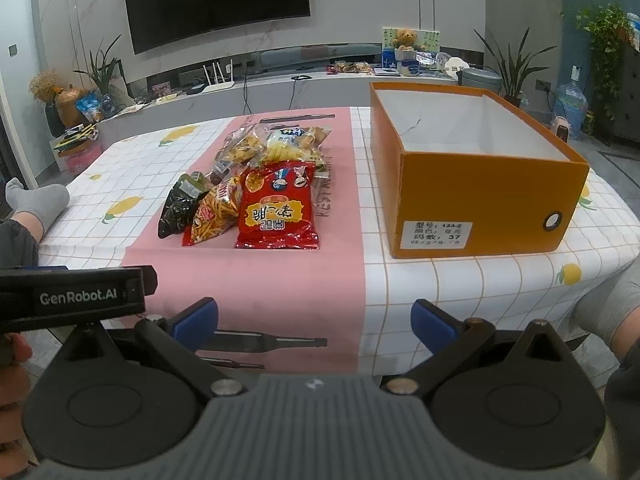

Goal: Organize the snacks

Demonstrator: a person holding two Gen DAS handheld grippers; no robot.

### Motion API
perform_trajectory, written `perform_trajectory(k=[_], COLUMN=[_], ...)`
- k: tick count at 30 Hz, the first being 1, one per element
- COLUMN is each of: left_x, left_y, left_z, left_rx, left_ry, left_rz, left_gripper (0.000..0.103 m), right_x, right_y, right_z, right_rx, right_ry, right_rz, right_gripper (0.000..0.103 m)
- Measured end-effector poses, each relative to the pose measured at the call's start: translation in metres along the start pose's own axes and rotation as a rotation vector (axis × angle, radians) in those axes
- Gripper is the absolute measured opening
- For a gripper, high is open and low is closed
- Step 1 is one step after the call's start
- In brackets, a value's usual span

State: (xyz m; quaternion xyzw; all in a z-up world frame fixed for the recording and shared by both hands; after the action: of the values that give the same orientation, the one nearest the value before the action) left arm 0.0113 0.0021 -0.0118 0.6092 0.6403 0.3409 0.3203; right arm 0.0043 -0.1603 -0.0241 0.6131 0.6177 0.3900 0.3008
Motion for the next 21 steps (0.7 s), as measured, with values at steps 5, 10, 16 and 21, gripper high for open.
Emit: perform_trajectory(k=[5,10,16,21], left_x=[0.0003,-0.0005,-0.0003,0.0000], left_y=[-0.0003,-0.0012,-0.0016,-0.0022], left_z=[0.0002,0.0016,0.0019,0.0024], left_rx=[0.003,0.009,0.010,0.011], left_ry=[-0.001,-0.001,-0.001,-0.001], left_rz=[-0.002,0.005,0.008,0.010], left_gripper=[0.103,0.103,0.103,0.103], right_x=[0.0000,0.0002,0.0005,0.0004], right_y=[-0.0001,-0.0016,-0.0013,-0.0014], right_z=[0.0003,0.0024,0.0025,0.0025], right_rx=[0.000,0.007,0.009,0.011], right_ry=[0.000,0.001,0.002,0.003], right_rz=[-0.001,-0.004,-0.007,-0.009], right_gripper=[0.100,0.100,0.100,0.100])
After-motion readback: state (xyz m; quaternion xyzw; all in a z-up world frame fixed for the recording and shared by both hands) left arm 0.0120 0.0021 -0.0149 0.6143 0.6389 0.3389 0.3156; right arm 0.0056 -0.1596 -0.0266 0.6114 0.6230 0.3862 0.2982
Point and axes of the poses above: each gripper's, at about its wrist camera, not at the fingertips, and z roughly the way its jaws point, x to its left, y to its top, the point moved 1 cm from there along z, roughly the way its jaws point, and after that the axes turned 10 degrees about -x, right-handed, at the moved point
